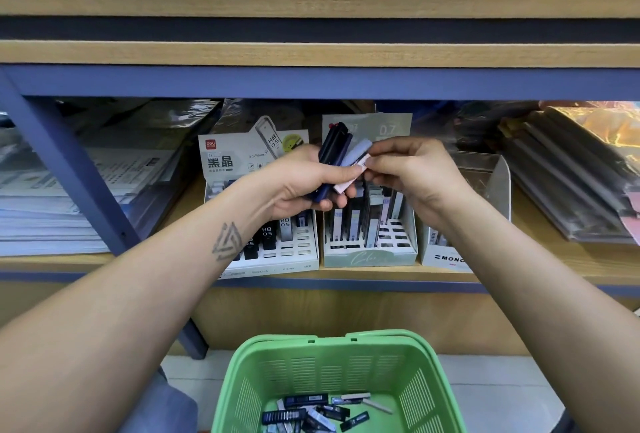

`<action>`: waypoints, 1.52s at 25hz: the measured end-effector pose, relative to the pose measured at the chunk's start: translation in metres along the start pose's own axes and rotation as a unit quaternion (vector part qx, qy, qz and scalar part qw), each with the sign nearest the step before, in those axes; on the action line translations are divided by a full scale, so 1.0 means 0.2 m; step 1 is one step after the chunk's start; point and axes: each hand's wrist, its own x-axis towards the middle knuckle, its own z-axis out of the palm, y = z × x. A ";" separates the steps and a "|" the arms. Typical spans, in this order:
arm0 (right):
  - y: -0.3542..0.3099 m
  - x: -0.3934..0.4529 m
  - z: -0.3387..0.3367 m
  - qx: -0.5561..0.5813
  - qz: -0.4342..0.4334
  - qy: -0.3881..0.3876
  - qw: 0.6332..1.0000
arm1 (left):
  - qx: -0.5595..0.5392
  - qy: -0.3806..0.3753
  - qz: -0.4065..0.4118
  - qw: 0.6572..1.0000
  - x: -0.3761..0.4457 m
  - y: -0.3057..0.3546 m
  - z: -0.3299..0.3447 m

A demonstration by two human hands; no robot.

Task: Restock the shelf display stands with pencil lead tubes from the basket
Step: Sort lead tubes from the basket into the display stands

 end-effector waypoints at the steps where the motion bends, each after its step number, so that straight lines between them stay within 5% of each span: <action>1: 0.00 0.00 -0.01 0.012 0.006 -0.006 1.000 | -0.016 0.002 -0.005 1.000 0.00 0.00 0.00; 14: -0.01 -0.08 -0.17 0.062 0.016 -0.001 0.998 | -0.099 0.061 -0.038 0.993 -0.01 0.01 0.10; 28: 0.03 -0.22 -0.40 0.033 -0.014 -0.028 0.999 | -0.057 0.125 0.052 0.989 0.02 0.04 0.27; 38: -0.06 -0.29 -0.58 -0.028 -0.126 0.027 0.991 | -0.022 0.077 0.005 0.997 0.10 0.10 0.54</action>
